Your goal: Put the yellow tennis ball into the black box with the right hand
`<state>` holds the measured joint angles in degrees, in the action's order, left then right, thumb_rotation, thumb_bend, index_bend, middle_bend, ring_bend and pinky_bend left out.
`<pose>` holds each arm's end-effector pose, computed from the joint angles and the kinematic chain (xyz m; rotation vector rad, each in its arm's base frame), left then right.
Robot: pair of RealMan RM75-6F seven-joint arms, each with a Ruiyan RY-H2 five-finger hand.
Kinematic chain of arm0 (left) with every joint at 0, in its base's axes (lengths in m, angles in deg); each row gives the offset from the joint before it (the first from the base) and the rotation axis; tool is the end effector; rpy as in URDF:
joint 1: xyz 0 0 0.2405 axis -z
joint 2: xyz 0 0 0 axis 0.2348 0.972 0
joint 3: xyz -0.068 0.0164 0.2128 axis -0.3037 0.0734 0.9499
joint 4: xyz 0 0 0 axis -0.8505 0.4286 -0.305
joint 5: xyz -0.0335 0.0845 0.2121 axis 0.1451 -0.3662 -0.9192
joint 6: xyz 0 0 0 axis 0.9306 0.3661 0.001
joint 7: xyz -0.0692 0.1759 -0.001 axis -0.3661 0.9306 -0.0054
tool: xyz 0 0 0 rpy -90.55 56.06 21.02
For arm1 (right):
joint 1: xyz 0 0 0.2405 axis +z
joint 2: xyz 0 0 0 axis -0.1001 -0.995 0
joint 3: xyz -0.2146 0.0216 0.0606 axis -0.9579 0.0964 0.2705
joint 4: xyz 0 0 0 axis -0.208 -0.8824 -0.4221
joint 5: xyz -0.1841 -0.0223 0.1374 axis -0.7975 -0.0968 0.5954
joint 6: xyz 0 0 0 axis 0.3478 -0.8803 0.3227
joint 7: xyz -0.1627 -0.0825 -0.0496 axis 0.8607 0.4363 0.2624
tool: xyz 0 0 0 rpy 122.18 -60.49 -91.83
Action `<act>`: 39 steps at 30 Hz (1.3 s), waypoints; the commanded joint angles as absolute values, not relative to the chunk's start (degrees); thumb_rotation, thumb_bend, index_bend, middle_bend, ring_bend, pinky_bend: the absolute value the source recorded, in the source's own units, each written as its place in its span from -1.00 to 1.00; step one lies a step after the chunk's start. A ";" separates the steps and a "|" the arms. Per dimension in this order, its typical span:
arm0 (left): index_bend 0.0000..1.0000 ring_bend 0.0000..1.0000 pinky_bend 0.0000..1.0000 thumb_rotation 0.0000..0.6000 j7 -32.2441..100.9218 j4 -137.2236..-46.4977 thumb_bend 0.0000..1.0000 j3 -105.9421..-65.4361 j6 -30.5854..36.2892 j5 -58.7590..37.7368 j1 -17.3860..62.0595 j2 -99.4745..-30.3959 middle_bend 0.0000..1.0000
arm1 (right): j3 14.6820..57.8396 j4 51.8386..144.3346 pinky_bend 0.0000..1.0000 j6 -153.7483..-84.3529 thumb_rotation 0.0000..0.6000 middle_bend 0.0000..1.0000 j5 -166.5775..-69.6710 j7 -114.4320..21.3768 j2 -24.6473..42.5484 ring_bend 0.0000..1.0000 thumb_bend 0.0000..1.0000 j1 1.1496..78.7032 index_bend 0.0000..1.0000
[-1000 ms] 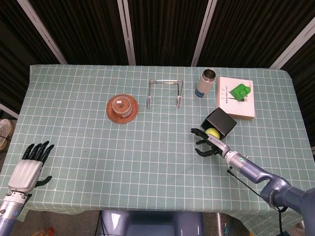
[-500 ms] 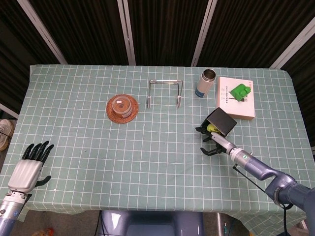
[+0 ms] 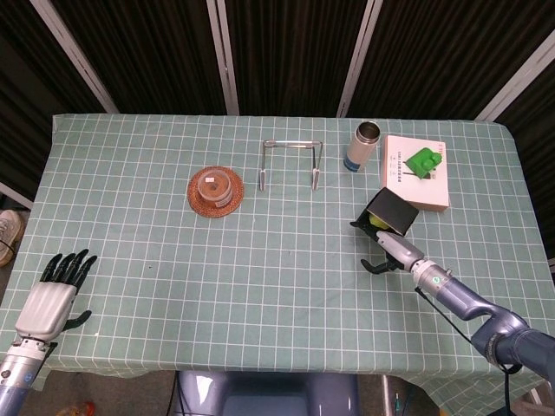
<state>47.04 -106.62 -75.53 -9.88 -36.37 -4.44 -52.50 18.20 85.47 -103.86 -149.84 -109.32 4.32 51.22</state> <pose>-0.2927 0.2239 0.0589 -1.6483 -0.8315 -0.6810 -0.2398 -0.3824 -0.0122 1.8281 -1.6954 0.9861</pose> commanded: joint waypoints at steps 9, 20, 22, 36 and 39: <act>-1.00 -0.94 -0.95 1.00 46.04 -106.67 -0.70 -75.18 -10.19 -37.18 -4.44 -52.06 -1.00 | 17.06 96.10 -1.00 -104.89 1.00 -1.00 -150.66 -94.93 -0.42 -1.00 0.03 49.63 -1.00; -1.00 -0.94 -0.95 1.00 45.29 -107.28 -0.70 -74.69 -11.03 -38.49 -4.62 -51.54 -1.00 | 15.74 104.13 -1.00 -115.07 1.00 -1.00 -154.13 -88.24 -3.81 -1.00 -0.01 44.86 -1.00; -1.00 -0.94 -0.95 1.00 44.86 -107.53 -0.70 -74.32 -12.22 -39.68 -5.00 -51.13 -1.00 | 15.56 105.97 -1.00 -120.04 1.00 -1.00 -154.88 -83.76 -4.57 -1.00 -0.06 41.91 -1.00; -1.00 -0.94 -0.95 1.00 38.77 -107.06 -0.70 -71.93 -20.14 -47.52 -7.38 -48.54 -1.00 | 18.17 111.14 -1.00 -153.84 1.00 -1.00 -154.47 -41.43 -0.58 -1.00 -0.08 17.54 -1.00; -1.00 -0.94 -0.95 1.00 37.99 -106.47 -0.70 -71.57 -20.67 -48.38 -7.59 -48.51 -1.00 | 18.71 112.01 -1.00 -157.39 1.00 -1.00 -155.26 -37.39 -0.60 -1.00 -0.08 15.06 -1.00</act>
